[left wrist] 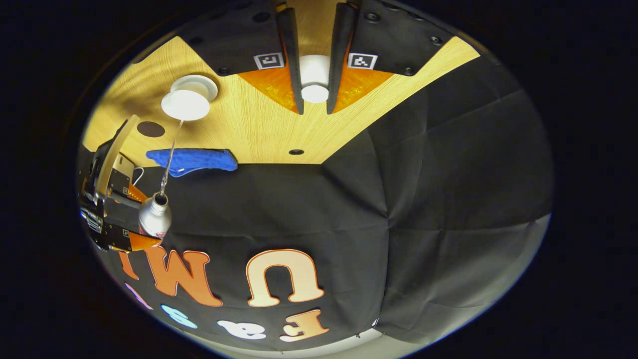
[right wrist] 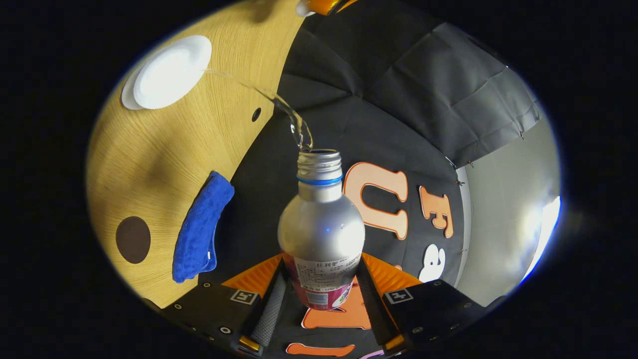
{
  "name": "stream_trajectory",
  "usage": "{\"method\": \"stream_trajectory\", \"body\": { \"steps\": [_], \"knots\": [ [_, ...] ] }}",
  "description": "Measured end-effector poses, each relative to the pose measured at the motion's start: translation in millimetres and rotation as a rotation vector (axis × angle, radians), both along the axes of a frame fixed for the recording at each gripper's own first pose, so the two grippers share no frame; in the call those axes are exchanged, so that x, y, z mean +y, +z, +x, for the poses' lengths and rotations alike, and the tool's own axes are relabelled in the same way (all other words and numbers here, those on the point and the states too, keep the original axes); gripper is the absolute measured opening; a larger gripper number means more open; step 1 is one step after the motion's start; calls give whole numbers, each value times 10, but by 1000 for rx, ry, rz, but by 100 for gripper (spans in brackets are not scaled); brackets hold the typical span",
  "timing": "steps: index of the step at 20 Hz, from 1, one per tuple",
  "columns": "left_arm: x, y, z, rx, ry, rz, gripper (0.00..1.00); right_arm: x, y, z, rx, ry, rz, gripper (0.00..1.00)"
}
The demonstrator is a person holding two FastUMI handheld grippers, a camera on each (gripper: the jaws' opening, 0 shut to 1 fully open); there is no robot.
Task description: Open the teacup lid with one hand, grasp the water bottle and pour water into the teacup with the other hand; after pouring, place the water bottle on the coaster and then close the teacup lid.
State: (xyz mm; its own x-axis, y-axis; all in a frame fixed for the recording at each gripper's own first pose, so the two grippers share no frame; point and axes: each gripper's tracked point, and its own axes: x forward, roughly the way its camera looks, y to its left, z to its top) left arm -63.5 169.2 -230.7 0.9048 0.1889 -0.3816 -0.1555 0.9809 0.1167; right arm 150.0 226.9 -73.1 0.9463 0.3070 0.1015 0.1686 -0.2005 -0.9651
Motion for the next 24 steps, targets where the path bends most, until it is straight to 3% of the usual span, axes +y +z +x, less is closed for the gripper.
{"method": "stream_trajectory", "body": {
  "steps": [13,16,17,18,20,23,24],
  "knots": [
    [-72,-13,-22,-7,-15,-5,33,227,-310,-97,-26,76,-99,74],
    [-117,-10,-4,-7,-24,-7,32,221,-403,-123,-30,78,-104,77],
    [-133,-26,5,-8,-28,-9,28,211,-401,-119,-30,79,-106,77],
    [-163,-3,22,-14,-31,-12,32,209,-423,-130,-28,80,-103,77],
    [-225,27,42,-24,-44,-17,28,206,-443,-140,-20,83,-97,77],
    [-276,-3,55,-16,-57,-21,32,221,-486,-172,-8,87,-93,77],
    [-298,-9,62,-16,-59,-29,28,202,-512,-185,-1,88,-83,77]
  ]
}}
